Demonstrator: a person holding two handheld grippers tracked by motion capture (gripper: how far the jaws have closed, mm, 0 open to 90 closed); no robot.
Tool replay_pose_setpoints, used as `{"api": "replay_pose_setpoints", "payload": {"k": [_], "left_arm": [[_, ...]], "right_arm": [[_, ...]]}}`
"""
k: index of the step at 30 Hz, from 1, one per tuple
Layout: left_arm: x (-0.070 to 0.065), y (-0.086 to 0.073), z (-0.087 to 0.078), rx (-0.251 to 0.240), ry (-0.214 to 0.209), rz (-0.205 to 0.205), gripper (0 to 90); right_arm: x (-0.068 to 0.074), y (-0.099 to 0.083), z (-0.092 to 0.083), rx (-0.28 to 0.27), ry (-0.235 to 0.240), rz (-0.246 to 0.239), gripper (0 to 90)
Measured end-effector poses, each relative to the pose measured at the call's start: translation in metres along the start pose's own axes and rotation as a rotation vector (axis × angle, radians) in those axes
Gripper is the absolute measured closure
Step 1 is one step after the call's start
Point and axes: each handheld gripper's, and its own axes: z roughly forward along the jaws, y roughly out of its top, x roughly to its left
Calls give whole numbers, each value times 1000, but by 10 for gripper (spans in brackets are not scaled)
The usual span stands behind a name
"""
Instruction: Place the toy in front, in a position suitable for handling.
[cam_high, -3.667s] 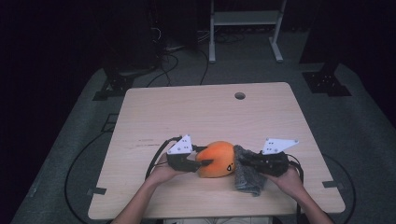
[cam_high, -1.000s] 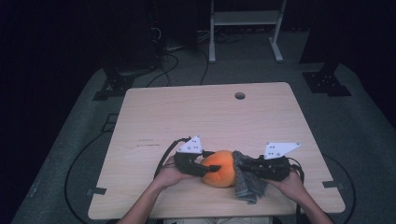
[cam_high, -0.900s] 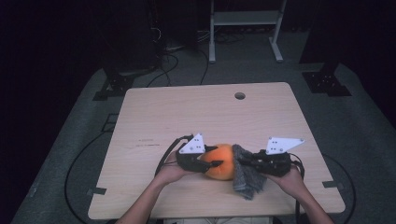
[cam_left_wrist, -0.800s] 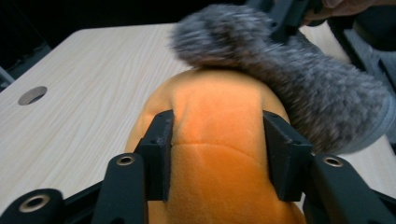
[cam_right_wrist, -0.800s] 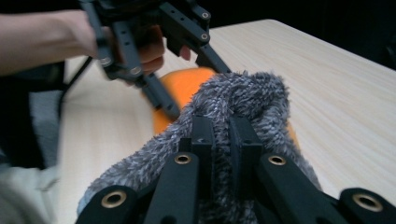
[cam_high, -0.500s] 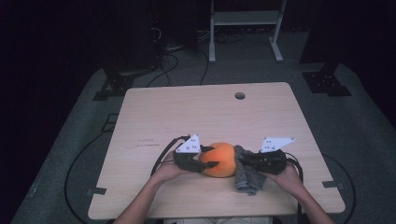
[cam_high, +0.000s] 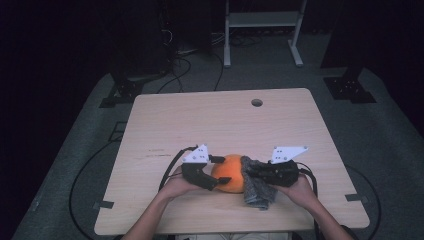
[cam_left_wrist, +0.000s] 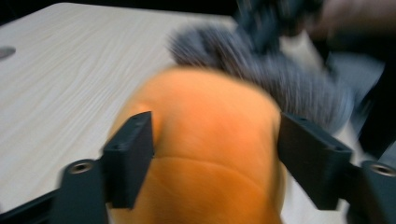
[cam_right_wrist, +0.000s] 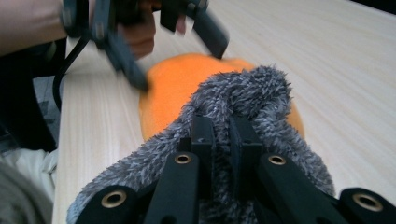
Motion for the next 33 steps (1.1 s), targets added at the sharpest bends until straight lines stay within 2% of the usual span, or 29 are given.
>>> {"api": "replay_pose_setpoints", "payload": {"k": [2, 3, 4, 6, 8, 9, 10, 12, 13, 15, 17, 19, 21, 23, 29, 31, 33], "left_arm": [[2, -2, 2, 61, 15, -11, 255], [2, -4, 4, 65, 2, -25, 261], [2, -5, 4, 58, 6, -21, 267], [-1, -5, 5, 66, 25, -1, 292], [-3, -4, 5, 69, 30, 3, 309], [-4, -4, 5, 74, 33, 19, 324], [-5, -4, 6, 79, 34, 36, 336], [-7, -4, 8, 78, 31, 51, 355], [-7, -3, 9, 79, 27, 60, 364], [-8, -1, 12, 83, 29, 79, 371], [-9, 1, 13, 85, 32, 82, 369], [-8, 0, 11, 82, 35, 74, 347], [-6, -4, 8, 78, 29, 59, 336], [-6, -7, 7, 87, 22, 69, 353], [-5, -9, 4, 98, 13, 76, 364], [-7, -10, 5, 102, 10, 88, 374], [-8, -10, 6, 104, 6, 100, 388]], "right_arm": [[3, -6, -2, 0, -6, -3, 818], [3, -10, -4, 4, 0, 8, 817], [3, -14, -6, 8, 0, 16, 817], [2, -21, -10, 32, -27, 15, 817], [0, -28, -14, 80, -55, 23, 817], [-1, -30, -17, 94, -65, 23, 816], [-2, -31, -20, 86, -59, 36, 816], [3, -25, -26, 34, -43, 25, 816], [6, -18, -27, 5, -25, 11, 816], [13, -4, -24, -24, -20, -33, 816], [16, 9, -17, -34, -13, -65, 816], [16, 14, -6, 1, -25, -83, 816], [12, 10, 1, 2, -13, -62, 817], [8, 4, 0, -4, 5, -28, 817], [2, -20, -14, 42, -38, 22, 817], [1, -25, -17, 66, -51, 22, 817], [1, -22, -22, 44, -46, 33, 816]]}}
